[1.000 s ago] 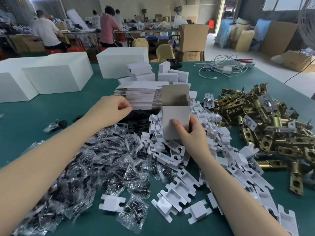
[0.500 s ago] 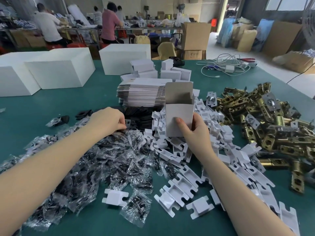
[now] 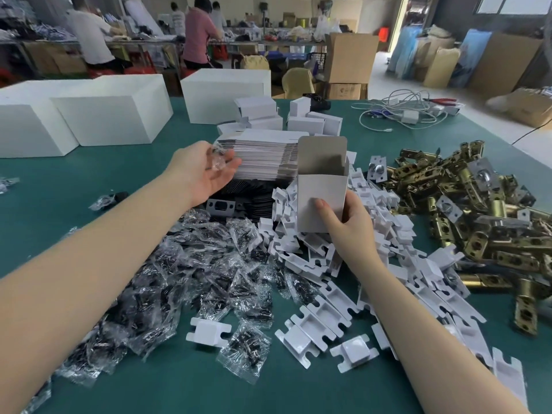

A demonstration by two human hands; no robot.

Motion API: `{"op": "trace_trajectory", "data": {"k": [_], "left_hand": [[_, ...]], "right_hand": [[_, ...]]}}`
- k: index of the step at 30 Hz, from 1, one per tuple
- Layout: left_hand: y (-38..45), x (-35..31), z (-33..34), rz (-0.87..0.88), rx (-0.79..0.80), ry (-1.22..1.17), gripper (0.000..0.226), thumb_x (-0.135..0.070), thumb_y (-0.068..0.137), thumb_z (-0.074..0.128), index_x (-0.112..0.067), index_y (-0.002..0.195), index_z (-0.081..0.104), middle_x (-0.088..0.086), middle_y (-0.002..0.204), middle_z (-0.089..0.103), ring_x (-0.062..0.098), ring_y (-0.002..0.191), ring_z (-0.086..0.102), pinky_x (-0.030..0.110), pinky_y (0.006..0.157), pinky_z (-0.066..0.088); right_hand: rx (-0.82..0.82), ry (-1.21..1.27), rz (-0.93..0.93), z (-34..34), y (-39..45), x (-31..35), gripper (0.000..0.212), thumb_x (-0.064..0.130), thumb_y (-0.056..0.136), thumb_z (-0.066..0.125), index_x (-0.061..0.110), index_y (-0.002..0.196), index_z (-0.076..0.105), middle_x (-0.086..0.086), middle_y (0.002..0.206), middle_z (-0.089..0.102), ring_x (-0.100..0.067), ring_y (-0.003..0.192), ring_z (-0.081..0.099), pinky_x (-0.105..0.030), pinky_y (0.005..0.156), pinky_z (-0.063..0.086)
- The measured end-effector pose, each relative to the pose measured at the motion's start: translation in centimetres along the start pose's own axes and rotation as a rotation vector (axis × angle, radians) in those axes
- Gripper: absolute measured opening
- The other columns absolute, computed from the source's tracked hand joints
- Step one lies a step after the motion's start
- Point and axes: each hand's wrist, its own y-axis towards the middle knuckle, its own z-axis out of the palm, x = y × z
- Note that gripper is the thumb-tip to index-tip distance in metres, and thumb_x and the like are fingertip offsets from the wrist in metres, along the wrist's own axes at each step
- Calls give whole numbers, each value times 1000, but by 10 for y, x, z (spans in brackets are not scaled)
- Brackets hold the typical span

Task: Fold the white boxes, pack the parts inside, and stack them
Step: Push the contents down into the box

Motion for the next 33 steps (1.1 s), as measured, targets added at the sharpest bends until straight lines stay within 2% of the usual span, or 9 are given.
{"op": "trace_trajectory", "data": {"k": [3,6,9,12,16,19,26,30,33], "left_hand": [[-10,-10,19,-65,139,-190,13,-12,102,49,-4,110,54,11,94,62,18,71,69,21,52,56],[-23,-15,51,103,299,-98,14,-6,99,53,-7,110,62,9,107,56,16,81,64,22,71,58],[-36,-6,80,645,533,444,32,-4,101,48,-27,117,64,-10,104,58,6,95,60,21,89,53],[-39,10,98,1086,554,966,31,-6,96,58,-19,122,68,-21,99,60,-11,90,55,8,89,44],[-38,26,103,1036,471,1146,24,-21,90,71,-22,113,70,-8,107,72,0,96,64,23,89,51],[-37,32,98,1112,399,1213,18,-25,89,71,-23,107,73,-8,104,73,8,97,65,24,87,49],[-39,32,87,1155,299,1267,18,-24,92,66,-21,108,74,-4,105,73,14,96,63,30,83,49],[-37,34,83,1187,411,1353,24,-29,97,59,-17,109,77,-2,102,76,19,95,66,35,89,46],[-37,54,79,1220,282,1183,27,-26,94,61,-13,116,71,3,111,68,20,105,57,34,96,42]], "right_hand": [[0,-6,-2,0,0,0,22,49,87,68,49,102,52,18,102,64,8,87,61,-26,70,55],[-2,-11,-16,0,0,1,21,49,87,68,49,101,52,19,102,63,9,86,60,-24,68,53],[-12,-25,-21,0,-1,0,20,49,87,68,48,100,53,19,96,63,7,83,60,-29,67,56],[-12,-38,-24,0,-1,1,18,49,87,69,52,96,53,22,87,63,4,81,60,-32,64,57],[-17,-48,-16,1,-2,3,14,51,87,67,50,95,56,5,88,64,-15,84,62,-52,72,58],[-12,-39,-17,0,-2,6,20,50,87,67,44,102,54,1,97,64,-20,90,63,-55,74,57],[11,-11,-4,1,-3,8,23,50,85,68,47,103,52,9,105,64,-8,93,63,-43,75,60],[-2,-21,-10,0,-3,6,34,52,85,66,37,113,54,12,106,63,2,89,60,-29,73,55],[-8,-38,-19,-1,-3,5,35,45,88,67,31,117,55,11,106,64,2,89,60,-16,67,50]]}}
